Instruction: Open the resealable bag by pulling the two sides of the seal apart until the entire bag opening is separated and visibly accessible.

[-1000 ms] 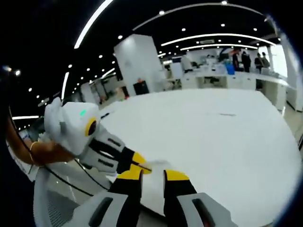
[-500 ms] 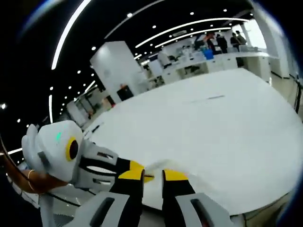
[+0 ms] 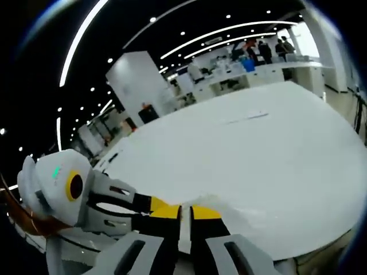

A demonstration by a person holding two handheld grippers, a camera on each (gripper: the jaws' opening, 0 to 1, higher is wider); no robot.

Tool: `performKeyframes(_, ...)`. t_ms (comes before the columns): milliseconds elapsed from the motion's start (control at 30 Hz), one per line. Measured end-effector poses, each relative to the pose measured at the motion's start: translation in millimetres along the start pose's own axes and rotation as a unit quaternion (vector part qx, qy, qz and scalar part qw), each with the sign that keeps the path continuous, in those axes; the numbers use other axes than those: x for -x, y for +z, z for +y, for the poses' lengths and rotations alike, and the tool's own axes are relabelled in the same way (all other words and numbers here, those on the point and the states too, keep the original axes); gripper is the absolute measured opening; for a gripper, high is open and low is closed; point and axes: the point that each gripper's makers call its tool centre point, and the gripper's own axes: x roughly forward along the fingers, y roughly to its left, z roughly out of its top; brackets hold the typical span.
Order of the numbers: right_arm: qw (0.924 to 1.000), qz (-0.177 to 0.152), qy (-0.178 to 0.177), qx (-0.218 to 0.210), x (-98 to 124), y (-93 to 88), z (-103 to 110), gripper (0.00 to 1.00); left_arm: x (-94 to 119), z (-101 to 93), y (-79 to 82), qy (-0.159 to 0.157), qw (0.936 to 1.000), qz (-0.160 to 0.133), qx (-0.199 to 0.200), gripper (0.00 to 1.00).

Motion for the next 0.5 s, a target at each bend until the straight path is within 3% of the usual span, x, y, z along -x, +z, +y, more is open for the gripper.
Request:
performKeyframes(167,0.9995,0.000,0.002,-0.030,-0.4,-3.8,-3.0,0.01,1.0,-1.3,1.2,0.000,0.9999,-0.005,-0.015,0.00)
performKeyframes(500,0.9951,0.003,0.011,-0.098,-2.2,-10.2,-5.2,0.01,3.6,-4.8,10.3,0.013,0.9958,-0.018,-0.089,0.00)
